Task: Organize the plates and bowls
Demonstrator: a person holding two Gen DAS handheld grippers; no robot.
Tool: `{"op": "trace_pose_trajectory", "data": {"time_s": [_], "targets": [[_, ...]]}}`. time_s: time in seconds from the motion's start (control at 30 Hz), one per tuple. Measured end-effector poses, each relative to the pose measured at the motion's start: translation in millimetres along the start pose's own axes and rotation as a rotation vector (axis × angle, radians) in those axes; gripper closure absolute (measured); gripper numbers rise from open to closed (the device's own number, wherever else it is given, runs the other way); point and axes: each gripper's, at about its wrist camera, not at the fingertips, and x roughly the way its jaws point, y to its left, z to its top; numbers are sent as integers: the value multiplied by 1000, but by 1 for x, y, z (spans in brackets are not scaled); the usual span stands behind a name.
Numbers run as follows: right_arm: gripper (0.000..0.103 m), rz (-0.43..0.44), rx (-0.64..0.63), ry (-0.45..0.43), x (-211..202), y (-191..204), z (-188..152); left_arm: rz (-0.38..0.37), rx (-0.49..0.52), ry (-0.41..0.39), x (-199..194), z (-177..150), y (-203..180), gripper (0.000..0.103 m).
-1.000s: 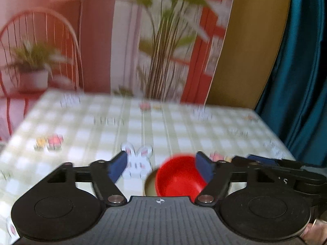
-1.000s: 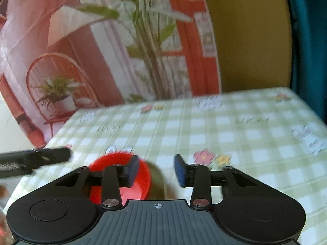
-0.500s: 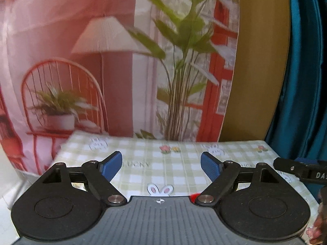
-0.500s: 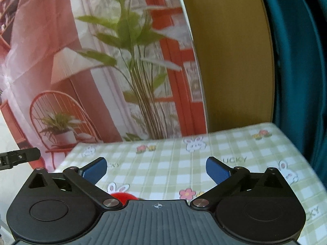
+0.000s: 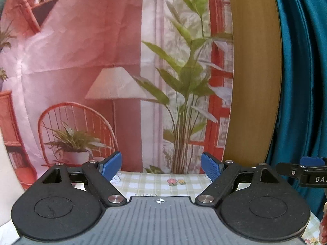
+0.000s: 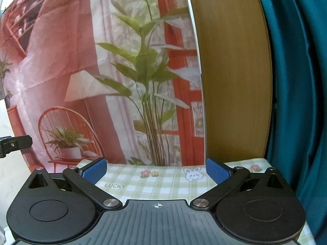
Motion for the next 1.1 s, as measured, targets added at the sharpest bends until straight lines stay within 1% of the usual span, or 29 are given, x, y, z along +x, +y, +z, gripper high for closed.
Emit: {"op": "trace_pose_trajectory", "data": {"time_s": [0.33, 0.6, 0.93, 1.1], "targets": [[0, -1, -8, -11, -10, 6, 6, 19, -18, 1, -13, 6, 8, 17], [0, -1, -12, -6, -11, 6, 8, 32, -8, -1, -12, 3, 4, 17], [0, -2, -9, -7, -13, 4, 8, 48, -24, 25, -8, 1, 8, 16], [0, -1, -9, -15, -15, 3, 9, 50, -14, 28, -7, 1, 8, 16]]}}
